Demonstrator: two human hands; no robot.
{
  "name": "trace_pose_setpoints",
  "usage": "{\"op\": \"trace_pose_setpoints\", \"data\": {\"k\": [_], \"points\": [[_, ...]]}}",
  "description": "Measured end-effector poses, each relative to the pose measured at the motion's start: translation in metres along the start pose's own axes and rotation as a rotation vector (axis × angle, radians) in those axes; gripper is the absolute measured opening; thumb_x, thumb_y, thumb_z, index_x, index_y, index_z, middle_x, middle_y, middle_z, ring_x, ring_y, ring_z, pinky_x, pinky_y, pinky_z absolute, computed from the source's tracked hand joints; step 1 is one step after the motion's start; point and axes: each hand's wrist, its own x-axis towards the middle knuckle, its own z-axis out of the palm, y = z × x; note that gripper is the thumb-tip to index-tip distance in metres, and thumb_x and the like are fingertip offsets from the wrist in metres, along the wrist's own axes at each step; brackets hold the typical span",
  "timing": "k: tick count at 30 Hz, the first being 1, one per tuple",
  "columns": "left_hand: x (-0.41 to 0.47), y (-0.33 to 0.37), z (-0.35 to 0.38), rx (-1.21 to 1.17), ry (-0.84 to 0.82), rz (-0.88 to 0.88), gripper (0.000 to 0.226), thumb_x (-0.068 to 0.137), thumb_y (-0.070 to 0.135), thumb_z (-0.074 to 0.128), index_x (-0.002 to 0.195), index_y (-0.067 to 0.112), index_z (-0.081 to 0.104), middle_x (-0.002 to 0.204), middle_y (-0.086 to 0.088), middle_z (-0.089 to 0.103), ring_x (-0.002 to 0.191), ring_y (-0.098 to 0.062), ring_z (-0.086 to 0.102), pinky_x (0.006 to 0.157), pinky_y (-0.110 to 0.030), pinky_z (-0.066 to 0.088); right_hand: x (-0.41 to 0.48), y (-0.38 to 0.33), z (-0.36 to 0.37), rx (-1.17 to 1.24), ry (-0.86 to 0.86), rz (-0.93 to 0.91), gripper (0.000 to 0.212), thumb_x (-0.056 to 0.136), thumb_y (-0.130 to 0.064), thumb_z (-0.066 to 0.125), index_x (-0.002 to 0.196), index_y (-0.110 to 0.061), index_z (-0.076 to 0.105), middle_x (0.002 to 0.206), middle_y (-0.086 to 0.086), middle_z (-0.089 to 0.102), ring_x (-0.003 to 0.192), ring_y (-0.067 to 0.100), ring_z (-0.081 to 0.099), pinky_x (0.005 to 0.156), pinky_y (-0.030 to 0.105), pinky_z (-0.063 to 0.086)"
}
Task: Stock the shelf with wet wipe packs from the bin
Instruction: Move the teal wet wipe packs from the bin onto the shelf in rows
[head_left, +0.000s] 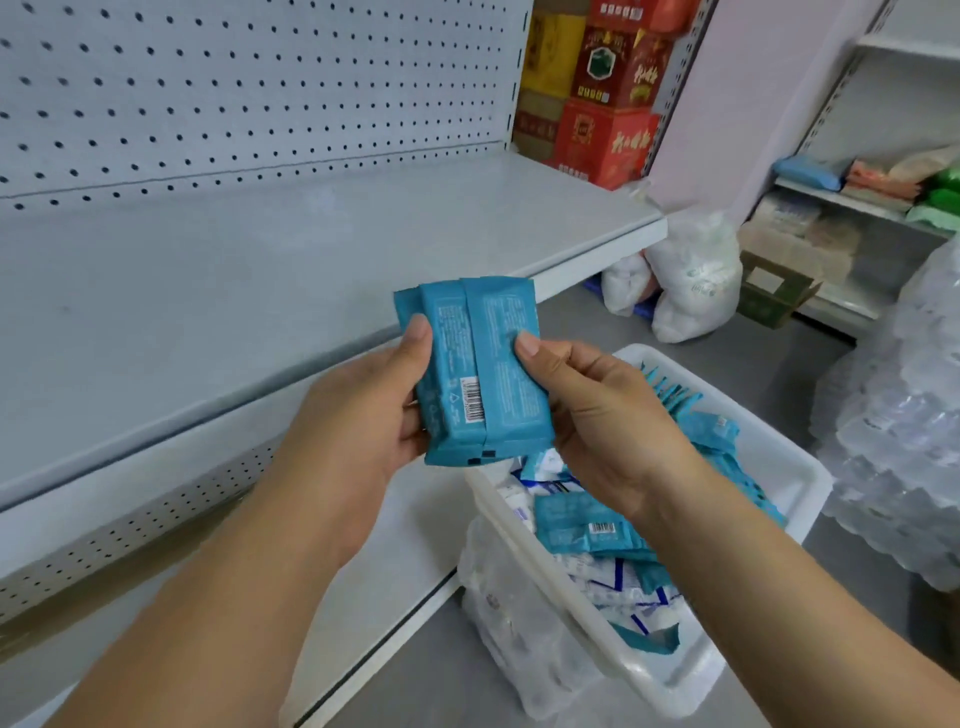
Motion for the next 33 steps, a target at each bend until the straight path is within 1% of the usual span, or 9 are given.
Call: {"op": "trace_pose_setpoints", "data": {"k": [5, 9, 12, 18, 20, 23, 28, 30, 33], "points": [[-0.014, 0.048, -0.049, 0.111, 0.168, 0.129, 0.024, 0.094, 0.029, 0.063, 0.11, 0.013, 0.071, 0.096, -0.005, 0.078, 0.089, -0.022, 0.076, 0.084, -0.039, 0.057, 0.022, 0.0, 0.072, -0.094, -0.088, -0.077, 0.033, 0.076, -0.029, 0.078, 0.093, -0.004, 0.066, 0.098, 0.013, 0.077, 0.09, 0.025, 0.075, 0.084, 0.04, 0.06], [-0.027, 0.087, -0.099, 0.159, 0.386, 0.277, 0.017, 0.093, 0.027, 0.067, 0.104, 0.015, 0.072, 0.093, -0.004, 0.078, 0.086, -0.021, 0.076, 0.083, -0.037, 0.058, 0.04, -0.002, 0.135, -0.264, -0.067, -0.202, 0.031, 0.078, -0.037, 0.082, 0.097, -0.016, 0.07, 0.1, 0.002, 0.075, 0.1, 0.023, 0.071, 0.09, 0.042, 0.059], [-0.033, 0.107, -0.137, 0.11, 0.547, 0.375, 0.017, 0.092, 0.029, 0.069, 0.102, 0.015, 0.072, 0.093, -0.003, 0.078, 0.086, -0.02, 0.076, 0.084, -0.038, 0.059, 0.048, -0.006, 0.179, -0.322, -0.146, -0.256, 0.019, 0.094, -0.037, 0.068, 0.103, -0.02, 0.073, 0.1, -0.007, 0.076, 0.097, 0.01, 0.071, 0.088, 0.032, 0.059], [-0.045, 0.13, -0.181, -0.047, 0.431, 0.43, 0.037, 0.101, 0.043, 0.05, 0.116, 0.016, 0.071, 0.111, 0.0, 0.076, 0.106, -0.016, 0.071, 0.094, -0.039, 0.055, 0.053, 0.004, 0.274, -0.482, -0.381, -0.287, 0.041, 0.091, -0.058, 0.061, 0.097, -0.021, 0.076, 0.096, -0.007, 0.077, 0.099, 0.011, 0.071, 0.098, 0.041, 0.055], [-0.049, 0.131, -0.195, -0.013, 0.403, 0.454, 0.044, 0.105, 0.045, 0.039, 0.119, 0.019, 0.071, 0.116, 0.004, 0.074, 0.114, -0.009, 0.067, 0.102, -0.041, 0.05, 0.057, 0.007, 0.296, -0.41, -0.441, -0.22, 0.054, 0.081, -0.067, 0.067, 0.101, -0.018, 0.075, 0.1, 0.0, 0.077, 0.101, 0.017, 0.072, 0.096, 0.043, 0.056], [-0.057, 0.132, -0.217, 0.088, 0.491, 0.489, 0.042, 0.106, 0.043, 0.038, 0.119, 0.025, 0.073, 0.116, 0.013, 0.073, 0.113, 0.001, 0.063, 0.107, -0.036, 0.044, 0.061, 0.015, 0.322, -0.174, -0.574, -0.075, 0.052, 0.091, -0.053, 0.064, 0.117, -0.009, 0.069, 0.11, 0.008, 0.076, 0.104, 0.023, 0.073, 0.096, 0.041, 0.057], [-0.067, 0.134, -0.243, 0.095, 0.767, 0.572, 0.016, 0.097, 0.034, 0.061, 0.105, 0.031, 0.075, 0.105, 0.02, 0.073, 0.099, 0.009, 0.064, 0.091, -0.021, 0.048, 0.057, 0.038, 0.351, 0.104, -0.633, 0.076, 0.042, 0.102, -0.041, 0.05, 0.128, -0.01, 0.062, 0.118, 0.009, 0.073, 0.111, 0.027, 0.07, 0.101, 0.047, 0.053], [-0.07, 0.13, -0.254, 0.101, 0.851, 0.538, 0.018, 0.091, 0.035, 0.069, 0.109, 0.032, 0.07, 0.108, 0.018, 0.07, 0.102, 0.005, 0.063, 0.091, -0.023, 0.05, 0.055, 0.046, 0.355, 0.158, -0.636, 0.107, 0.039, 0.102, -0.043, 0.05, 0.127, -0.016, 0.062, 0.119, 0.005, 0.073, 0.114, 0.025, 0.068, 0.102, 0.049, 0.052], [-0.072, 0.124, -0.267, 0.04, 0.734, 0.397, 0.035, 0.087, 0.041, 0.071, 0.113, 0.018, 0.069, 0.111, 0.005, 0.073, 0.107, -0.012, 0.068, 0.094, -0.035, 0.054, 0.055, 0.056, 0.358, 0.102, -0.626, 0.097, 0.039, 0.1, -0.048, 0.05, 0.127, -0.023, 0.064, 0.121, -0.001, 0.073, 0.119, 0.019, 0.065, 0.105, 0.045, 0.049]]}}
